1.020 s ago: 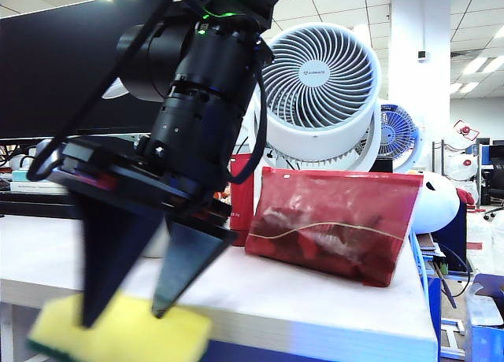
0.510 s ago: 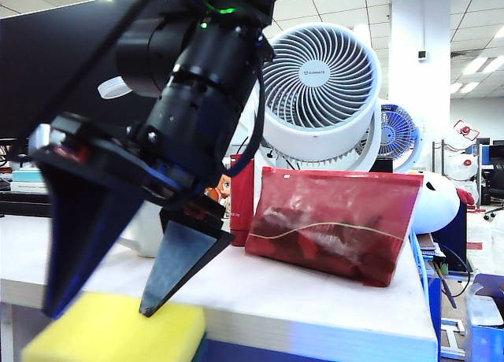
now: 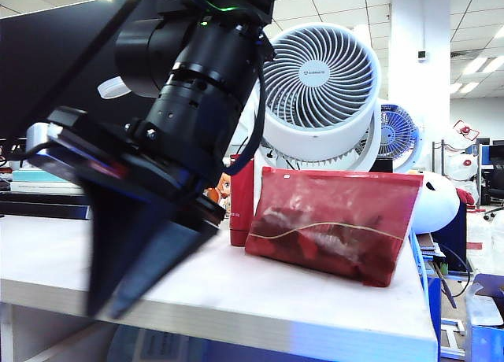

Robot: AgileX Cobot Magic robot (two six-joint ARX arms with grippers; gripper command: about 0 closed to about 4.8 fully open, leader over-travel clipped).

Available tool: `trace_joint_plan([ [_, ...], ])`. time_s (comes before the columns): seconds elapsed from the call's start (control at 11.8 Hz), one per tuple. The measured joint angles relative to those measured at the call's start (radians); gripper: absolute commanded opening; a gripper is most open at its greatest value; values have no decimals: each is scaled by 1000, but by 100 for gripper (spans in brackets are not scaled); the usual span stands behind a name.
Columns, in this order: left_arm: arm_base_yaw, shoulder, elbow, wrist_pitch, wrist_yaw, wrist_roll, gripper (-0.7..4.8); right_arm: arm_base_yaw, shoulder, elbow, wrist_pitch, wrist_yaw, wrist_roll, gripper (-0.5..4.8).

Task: Open the drawer, place the cleaning sponge inside, then close the drawer.

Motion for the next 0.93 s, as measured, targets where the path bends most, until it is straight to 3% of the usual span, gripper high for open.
trace_joint_plan([
  [0.08, 0, 0, 0, 0, -1, 0, -3, 0, 0, 0, 2, 0, -2, 44],
  [0.17, 0, 0, 0, 0, 0, 0, -3, 0, 0, 0, 1, -1, 1, 221],
  [0.25, 0, -2, 0, 0, -1, 0, -3, 0, 0, 1, 2, -6, 0, 348],
  [0.34, 0, -4, 0, -2, -1, 0, -3, 0, 0, 1, 1, -29, 1, 330],
  [0.51, 0, -12, 0, -14, -1, 0, -3, 1, 0, 1, 13, -93, 55, -9],
  [0.76, 0, -29, 0, -27, -1, 0, -3, 12, 0, 1, 60, -174, 146, -1],
  [0.93, 0, -29, 0, -27, -1, 0, -3, 79, 0, 1, 85, -183, 169, -1],
])
